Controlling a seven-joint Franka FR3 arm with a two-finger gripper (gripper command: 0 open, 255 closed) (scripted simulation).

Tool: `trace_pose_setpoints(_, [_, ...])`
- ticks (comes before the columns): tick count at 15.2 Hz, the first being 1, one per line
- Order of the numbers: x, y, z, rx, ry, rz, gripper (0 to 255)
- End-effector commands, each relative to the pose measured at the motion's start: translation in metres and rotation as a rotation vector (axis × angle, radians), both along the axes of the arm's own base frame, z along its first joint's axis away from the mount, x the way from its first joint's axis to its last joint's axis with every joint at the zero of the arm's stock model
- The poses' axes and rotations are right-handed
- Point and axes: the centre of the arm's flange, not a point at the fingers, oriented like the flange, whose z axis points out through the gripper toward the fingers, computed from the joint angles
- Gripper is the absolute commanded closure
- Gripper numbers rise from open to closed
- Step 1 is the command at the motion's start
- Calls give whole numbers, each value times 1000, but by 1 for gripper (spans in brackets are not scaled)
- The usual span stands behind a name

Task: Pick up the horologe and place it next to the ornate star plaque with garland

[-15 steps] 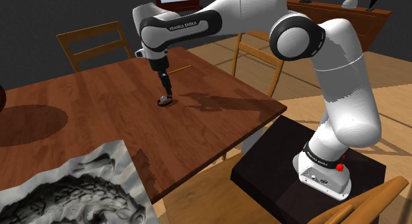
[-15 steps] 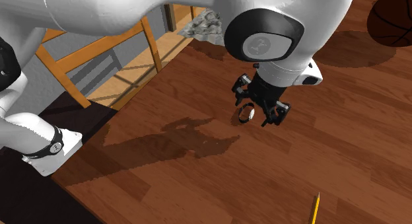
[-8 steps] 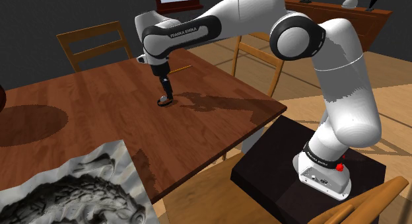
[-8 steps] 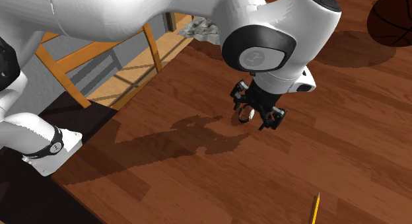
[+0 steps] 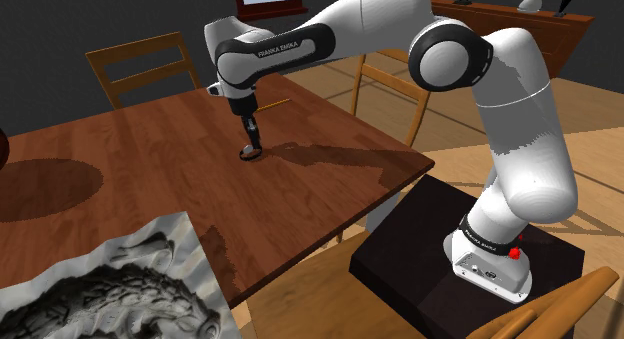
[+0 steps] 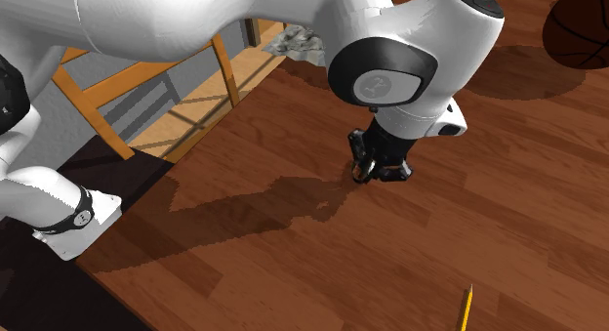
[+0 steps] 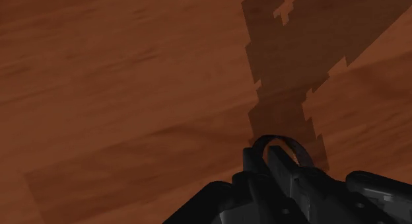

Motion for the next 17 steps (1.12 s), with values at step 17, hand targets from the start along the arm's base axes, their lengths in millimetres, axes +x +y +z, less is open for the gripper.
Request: trace_pose_setpoints(17, [0, 0, 58, 0, 0, 0, 255])
